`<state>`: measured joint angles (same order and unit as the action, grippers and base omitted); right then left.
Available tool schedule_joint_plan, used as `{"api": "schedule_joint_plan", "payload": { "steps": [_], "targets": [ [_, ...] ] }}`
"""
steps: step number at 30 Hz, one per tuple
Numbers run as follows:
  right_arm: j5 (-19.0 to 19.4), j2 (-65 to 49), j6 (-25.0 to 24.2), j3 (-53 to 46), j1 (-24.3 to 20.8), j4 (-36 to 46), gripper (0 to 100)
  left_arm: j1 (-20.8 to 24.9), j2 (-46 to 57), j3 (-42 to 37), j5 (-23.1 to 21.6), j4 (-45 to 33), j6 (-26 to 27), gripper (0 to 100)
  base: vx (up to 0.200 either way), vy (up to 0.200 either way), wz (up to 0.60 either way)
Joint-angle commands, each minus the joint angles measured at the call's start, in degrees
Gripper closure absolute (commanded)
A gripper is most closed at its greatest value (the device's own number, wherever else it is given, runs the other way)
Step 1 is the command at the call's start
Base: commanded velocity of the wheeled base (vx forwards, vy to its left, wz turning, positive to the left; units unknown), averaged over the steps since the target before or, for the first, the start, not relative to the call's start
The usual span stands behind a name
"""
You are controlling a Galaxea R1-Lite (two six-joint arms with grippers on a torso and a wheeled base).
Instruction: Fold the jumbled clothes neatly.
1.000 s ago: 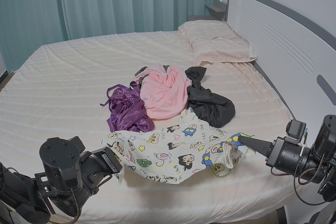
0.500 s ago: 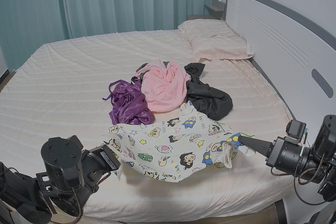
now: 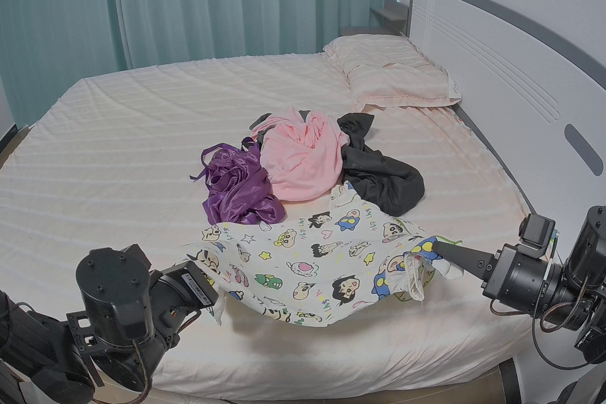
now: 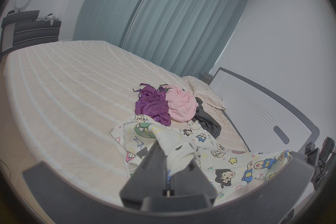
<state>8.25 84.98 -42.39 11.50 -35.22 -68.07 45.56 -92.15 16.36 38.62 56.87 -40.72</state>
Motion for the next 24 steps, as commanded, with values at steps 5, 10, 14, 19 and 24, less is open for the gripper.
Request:
{"api": "schedule_joint_plan", "payload": {
  "steps": [5, 10, 14, 19, 24],
  "targets": [
    [-0.1, -0.3, 0.2, 0.4, 0.2, -0.2, 100, 0.2, 0.2, 0.0, 1.0, 0.2, 0.6, 100, 0.000, 0.200, 0.00],
    [-0.7, -0.7, 0.3, 0.5, 0.3, -0.3, 100, 0.3, 0.3, 0.0, 1.1, 0.1, 0.6, 100, 0.000, 0.200, 0.00],
    [-1.0, -0.9, 0.3, 0.7, 0.3, -0.3, 100, 0.6, 0.3, 0.1, 1.1, 0.1, 0.6, 100, 0.000, 0.200, 0.00],
    [-1.0, 0.1, 0.2, 0.7, 0.3, -0.3, 100, 1.0, 0.3, 0.1, 1.1, 0.1, 0.6, 100, 0.000, 0.200, 0.00],
    [-1.0, -0.3, 0.3, 0.7, 0.3, -0.3, 100, 0.9, 0.3, 0.2, 1.1, 0.1, 0.6, 100, 0.000, 0.200, 0.00]
  ]
}}
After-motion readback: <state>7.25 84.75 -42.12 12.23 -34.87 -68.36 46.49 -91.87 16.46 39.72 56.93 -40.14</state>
